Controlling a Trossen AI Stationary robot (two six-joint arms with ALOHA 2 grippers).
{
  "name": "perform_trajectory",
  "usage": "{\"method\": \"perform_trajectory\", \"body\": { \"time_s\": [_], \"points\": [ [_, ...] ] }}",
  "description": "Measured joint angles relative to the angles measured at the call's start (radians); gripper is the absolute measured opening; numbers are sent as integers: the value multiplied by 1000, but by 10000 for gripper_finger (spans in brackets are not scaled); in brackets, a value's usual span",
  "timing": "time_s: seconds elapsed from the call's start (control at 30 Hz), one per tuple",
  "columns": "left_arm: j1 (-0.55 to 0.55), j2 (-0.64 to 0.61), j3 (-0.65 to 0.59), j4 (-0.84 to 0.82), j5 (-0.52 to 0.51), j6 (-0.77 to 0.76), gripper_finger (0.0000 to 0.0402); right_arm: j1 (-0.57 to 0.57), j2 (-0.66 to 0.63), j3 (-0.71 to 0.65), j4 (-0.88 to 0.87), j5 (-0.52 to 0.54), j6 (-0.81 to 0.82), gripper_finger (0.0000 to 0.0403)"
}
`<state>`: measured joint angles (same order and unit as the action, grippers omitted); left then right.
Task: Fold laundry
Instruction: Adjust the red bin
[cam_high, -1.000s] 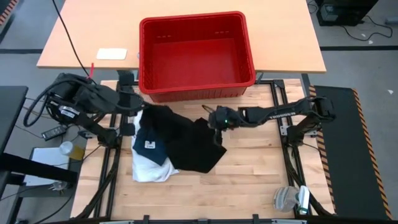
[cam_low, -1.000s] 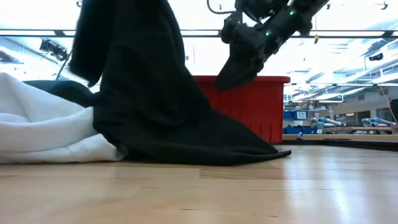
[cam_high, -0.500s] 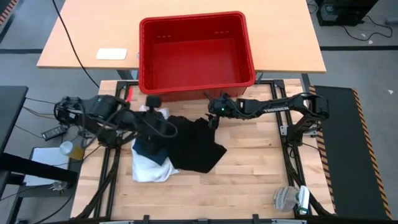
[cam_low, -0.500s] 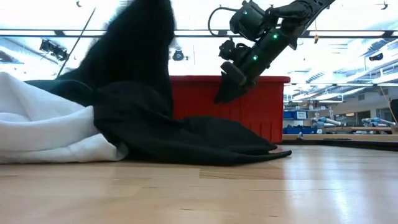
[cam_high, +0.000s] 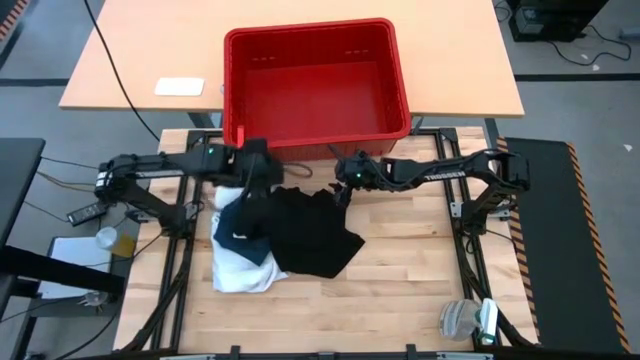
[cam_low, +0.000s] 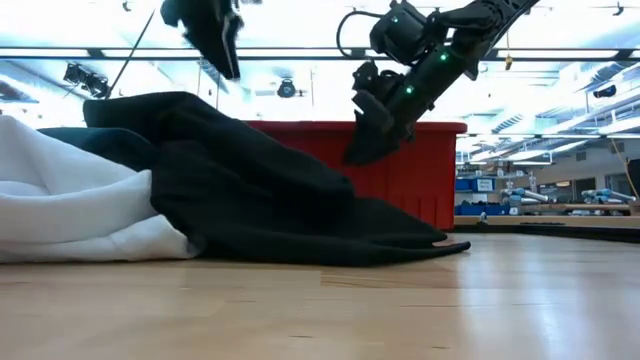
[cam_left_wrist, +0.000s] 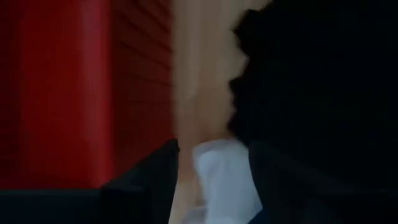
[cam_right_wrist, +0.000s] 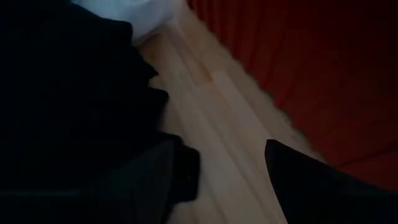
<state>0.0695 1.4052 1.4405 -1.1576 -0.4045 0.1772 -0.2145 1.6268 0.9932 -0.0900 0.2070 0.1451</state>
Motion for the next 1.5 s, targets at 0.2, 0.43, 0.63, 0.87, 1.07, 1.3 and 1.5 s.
{"method": "perform_trajectory", "body": {
  "time_s": [0.2, 0.43, 0.63, 0.87, 1.07, 1.3, 1.5],
  "points": [
    [186, 2, -155, 188, 213, 86, 173, 35, -1, 0, 26, 1, -24, 251],
    [329, 2, -261, 259, 217, 123, 156, 43, -29, 0, 25, 6, -46, 247],
    [411, 1, -314, 411, 134, 166, 145, 45, -41, 0, 24, 5, -54, 247],
    [436, 24, -319, 588, 13, 292, 143, 45, -40, 0, -37, 41, -52, 247],
    [521, 38, -320, 656, -21, 368, 143, 41, -40, 0, -41, 112, -49, 246],
    [589, 58, -320, 706, 17, 388, 143, -50, -23, 0, 113, 420, -175, 246],
    [602, 63, -320, 743, 36, 394, 143, -201, 10, 0, 187, 421, -177, 238]
  ]
}}
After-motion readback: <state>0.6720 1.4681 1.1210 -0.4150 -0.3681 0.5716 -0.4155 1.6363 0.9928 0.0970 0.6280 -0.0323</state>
